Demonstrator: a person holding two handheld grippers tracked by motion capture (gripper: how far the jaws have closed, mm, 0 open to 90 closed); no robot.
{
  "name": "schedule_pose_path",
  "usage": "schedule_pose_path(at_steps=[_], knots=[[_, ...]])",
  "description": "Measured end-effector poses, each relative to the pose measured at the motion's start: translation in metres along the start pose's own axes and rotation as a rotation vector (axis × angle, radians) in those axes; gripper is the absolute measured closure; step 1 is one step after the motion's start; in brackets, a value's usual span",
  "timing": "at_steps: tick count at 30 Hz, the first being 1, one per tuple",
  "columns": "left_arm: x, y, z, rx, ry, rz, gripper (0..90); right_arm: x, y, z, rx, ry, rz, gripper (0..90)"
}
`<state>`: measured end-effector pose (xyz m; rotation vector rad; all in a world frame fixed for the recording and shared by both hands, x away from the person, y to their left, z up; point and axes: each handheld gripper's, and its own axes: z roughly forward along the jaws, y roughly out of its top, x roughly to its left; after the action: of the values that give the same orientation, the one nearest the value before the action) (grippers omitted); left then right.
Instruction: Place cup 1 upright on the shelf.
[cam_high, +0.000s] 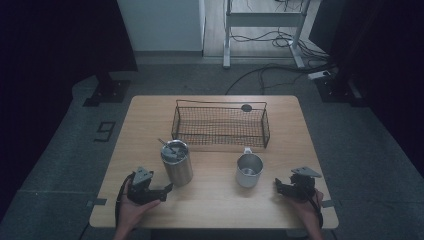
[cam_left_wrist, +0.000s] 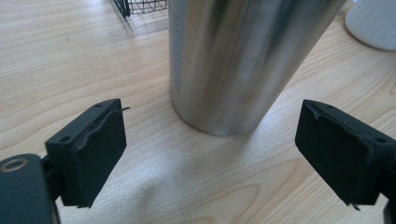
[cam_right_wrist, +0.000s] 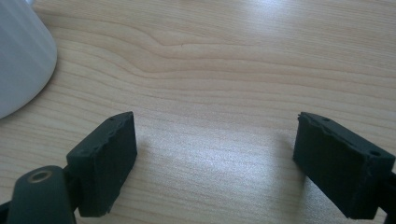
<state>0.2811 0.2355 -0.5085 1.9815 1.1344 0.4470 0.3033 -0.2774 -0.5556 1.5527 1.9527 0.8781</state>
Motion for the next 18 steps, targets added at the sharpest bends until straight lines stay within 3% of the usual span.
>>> schedule_pose_path(at_steps=[10, 18], knots=[[-0.004, 0.007, -0.002, -0.03, -0.038, -0.027, 2.9, 0.0, 0.001, 0.0, 0.002, 0.002, -0.002, 12.8], [-0.012, 0.018, -0.004, -0.059, -0.054, -0.013, 0.8, 0.0, 0.0, 0.0, 0.002, 0.003, -0.002, 12.8]])
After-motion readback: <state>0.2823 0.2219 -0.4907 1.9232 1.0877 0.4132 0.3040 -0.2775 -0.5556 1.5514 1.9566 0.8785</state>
